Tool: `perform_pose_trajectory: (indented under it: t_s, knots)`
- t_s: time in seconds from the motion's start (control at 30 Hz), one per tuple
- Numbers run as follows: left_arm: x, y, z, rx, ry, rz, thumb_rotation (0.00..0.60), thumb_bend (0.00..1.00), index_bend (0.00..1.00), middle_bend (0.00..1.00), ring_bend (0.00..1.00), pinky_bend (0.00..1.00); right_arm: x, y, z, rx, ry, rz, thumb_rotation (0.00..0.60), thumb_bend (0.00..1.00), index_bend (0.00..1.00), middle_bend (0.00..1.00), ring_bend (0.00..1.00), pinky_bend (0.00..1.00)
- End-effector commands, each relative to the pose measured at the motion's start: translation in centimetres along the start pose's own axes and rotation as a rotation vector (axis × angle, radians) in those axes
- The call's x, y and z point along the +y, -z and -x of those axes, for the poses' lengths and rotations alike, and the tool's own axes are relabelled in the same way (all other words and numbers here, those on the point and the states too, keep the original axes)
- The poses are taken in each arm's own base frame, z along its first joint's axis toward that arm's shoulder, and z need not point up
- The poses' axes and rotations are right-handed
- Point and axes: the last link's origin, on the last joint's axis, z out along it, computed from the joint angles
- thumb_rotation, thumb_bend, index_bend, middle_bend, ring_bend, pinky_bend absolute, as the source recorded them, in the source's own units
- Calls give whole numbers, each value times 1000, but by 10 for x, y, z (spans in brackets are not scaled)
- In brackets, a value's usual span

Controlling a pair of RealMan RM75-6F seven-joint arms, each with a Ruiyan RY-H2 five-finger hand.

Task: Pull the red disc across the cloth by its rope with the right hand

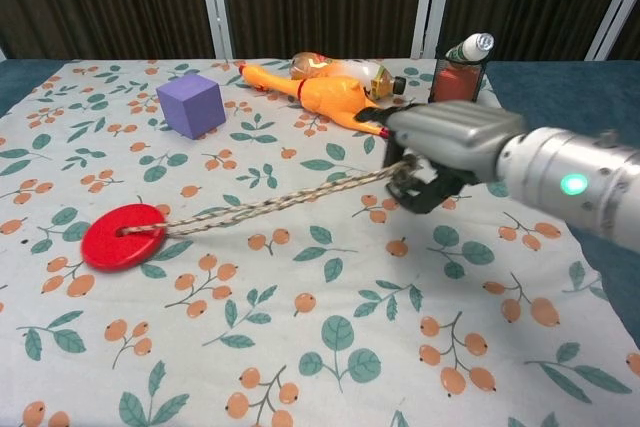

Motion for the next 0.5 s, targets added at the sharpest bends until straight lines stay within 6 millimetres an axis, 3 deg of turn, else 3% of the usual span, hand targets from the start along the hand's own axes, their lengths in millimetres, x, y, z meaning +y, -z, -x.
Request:
perform_pose_trajectory:
  t_s: [0.03,0.27,0.37,0.5]
  knots:
    - [4,-1,0,0,2,11,600,527,0,53,0,90,63,29,-9,35,7,144,600,752,1000,47,0,0]
    - [15,-4,4,-9,5,38,600,529,0,54,0,90,160,76,-29,113,-29,421,600,752,1000,46,0,0]
    - [17,-6,6,-16,3,43,600,527,0,54,0,90,190,97,-32,142,-53,510,600,752,1000,46,0,0]
    - [20,-9,6,-20,-3,48,600,527,0,54,0,90,211,112,-31,149,-78,560,600,751,1000,46,0,0]
